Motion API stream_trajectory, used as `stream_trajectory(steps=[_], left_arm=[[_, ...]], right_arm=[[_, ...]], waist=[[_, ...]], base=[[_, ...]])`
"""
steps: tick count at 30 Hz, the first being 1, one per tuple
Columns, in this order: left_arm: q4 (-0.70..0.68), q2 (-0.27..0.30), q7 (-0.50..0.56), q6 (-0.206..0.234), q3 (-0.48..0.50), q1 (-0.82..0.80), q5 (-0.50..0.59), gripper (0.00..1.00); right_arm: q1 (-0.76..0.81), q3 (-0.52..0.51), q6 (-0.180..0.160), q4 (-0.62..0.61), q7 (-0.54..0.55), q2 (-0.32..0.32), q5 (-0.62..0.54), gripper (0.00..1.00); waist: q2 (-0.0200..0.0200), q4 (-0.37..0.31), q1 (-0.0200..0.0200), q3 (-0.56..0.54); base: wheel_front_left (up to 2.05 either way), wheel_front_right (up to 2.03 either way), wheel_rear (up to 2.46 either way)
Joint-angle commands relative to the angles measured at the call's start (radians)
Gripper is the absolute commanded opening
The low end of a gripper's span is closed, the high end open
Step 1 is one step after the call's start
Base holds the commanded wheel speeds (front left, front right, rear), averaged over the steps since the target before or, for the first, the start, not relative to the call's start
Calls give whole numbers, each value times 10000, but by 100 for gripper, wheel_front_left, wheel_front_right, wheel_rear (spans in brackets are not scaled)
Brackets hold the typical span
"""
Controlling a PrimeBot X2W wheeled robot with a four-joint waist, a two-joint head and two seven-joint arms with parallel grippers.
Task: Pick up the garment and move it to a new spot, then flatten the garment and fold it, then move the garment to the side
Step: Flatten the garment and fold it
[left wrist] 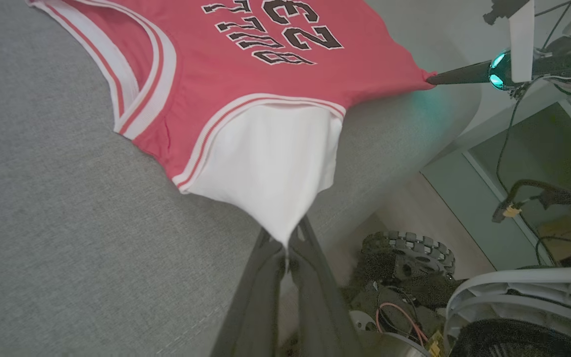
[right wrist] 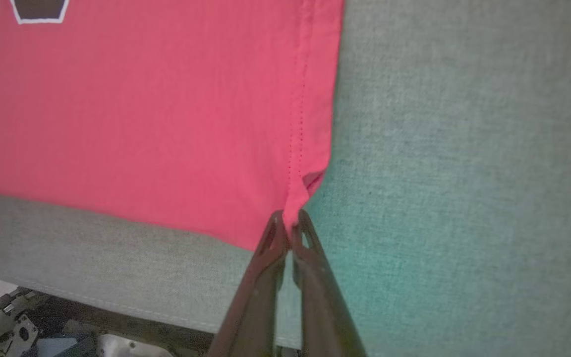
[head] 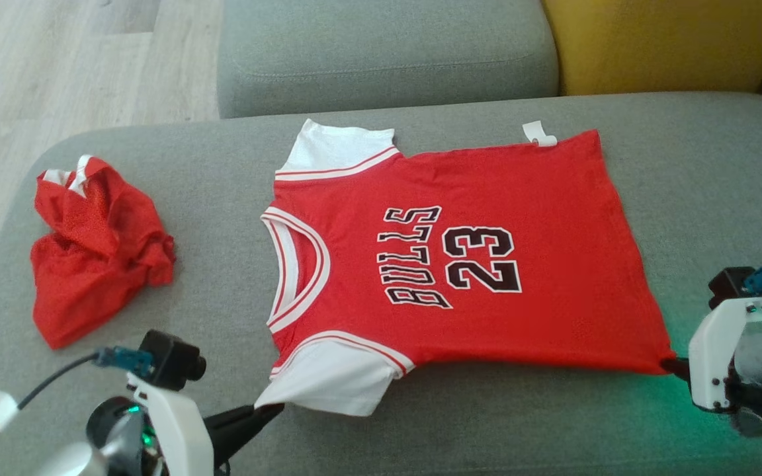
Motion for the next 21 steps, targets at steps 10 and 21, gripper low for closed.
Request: stream_trajectory(steps=[10, 21], left_arm=[[-476, 548, 60, 323, 799, -1511, 568, 0], [887, -156, 455, -38, 662, -3678, 925, 0]], right_arm=[[-600, -558, 35, -672, -40, -591, -90, 0], [-1909, -772, 35, -34, 31, -251, -890, 0]], waist=[[-1, -121, 1, 558], [-1, -123, 1, 1571]], base=[[0, 0, 0], [0, 0, 0]])
